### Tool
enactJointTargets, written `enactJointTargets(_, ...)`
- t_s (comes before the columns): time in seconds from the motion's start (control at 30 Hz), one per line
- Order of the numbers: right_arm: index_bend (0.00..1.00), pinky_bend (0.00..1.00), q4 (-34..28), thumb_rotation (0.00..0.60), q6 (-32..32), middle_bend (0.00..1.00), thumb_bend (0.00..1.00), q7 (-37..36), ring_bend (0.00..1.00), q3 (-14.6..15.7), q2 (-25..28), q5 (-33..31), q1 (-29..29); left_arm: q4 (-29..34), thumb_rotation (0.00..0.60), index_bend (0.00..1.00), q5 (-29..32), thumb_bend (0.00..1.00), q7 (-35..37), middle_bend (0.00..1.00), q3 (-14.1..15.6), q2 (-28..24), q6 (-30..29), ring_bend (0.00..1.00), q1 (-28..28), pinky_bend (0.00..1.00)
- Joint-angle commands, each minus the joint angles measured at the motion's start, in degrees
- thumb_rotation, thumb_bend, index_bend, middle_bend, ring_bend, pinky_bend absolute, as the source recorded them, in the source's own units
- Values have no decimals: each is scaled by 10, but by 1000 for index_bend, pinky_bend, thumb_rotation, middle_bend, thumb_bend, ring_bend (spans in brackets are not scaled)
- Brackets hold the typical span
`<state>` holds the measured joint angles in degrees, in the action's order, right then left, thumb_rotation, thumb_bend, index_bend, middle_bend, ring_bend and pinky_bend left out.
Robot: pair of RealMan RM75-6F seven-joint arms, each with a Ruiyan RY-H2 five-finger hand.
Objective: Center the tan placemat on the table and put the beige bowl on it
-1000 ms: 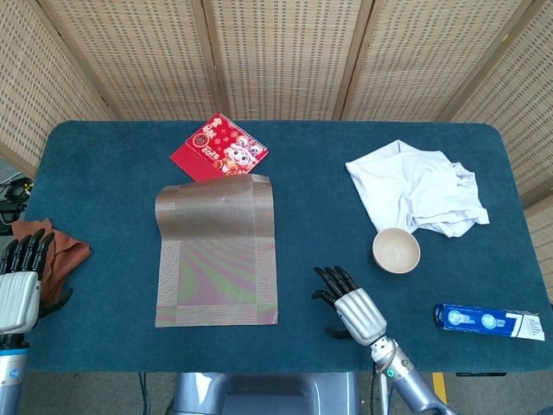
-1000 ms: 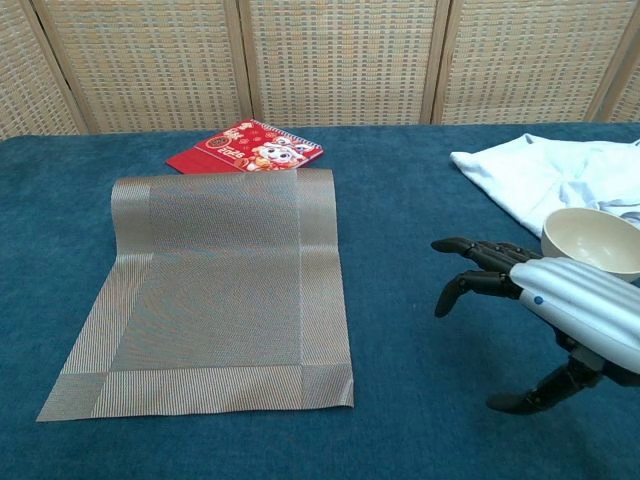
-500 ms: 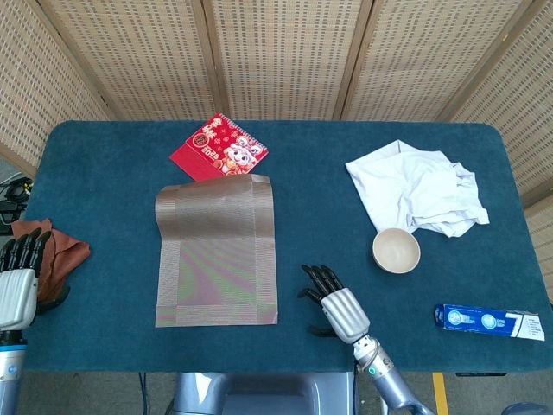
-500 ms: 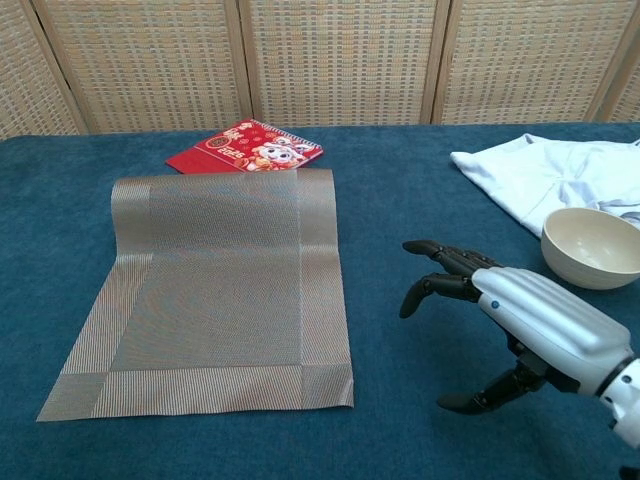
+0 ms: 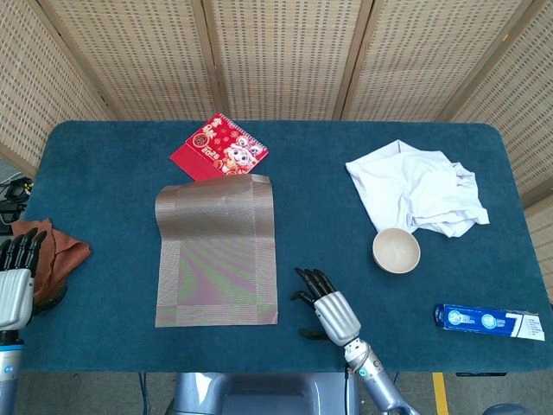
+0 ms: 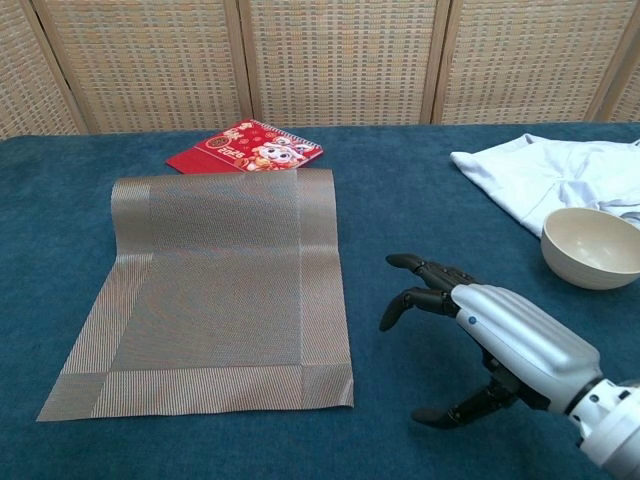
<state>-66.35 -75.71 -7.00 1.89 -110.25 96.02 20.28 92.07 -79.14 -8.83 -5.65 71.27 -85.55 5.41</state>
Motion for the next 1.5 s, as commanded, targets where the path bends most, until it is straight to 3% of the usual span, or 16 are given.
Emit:
enactJointTargets(0.03, 387, 0, 16, 600, 0, 19, 237, -9, 0, -3, -13, -2, 3, 0, 600, 0, 1, 199, 2, 0, 0, -1, 0, 0, -1, 0)
enactJointTargets(1.5, 424, 0, 129, 600, 33, 47, 244, -59, 0, -25, -119, -34, 36, -13, 600, 0, 31, 200, 44, 0, -10, -12, 23, 0, 1, 0)
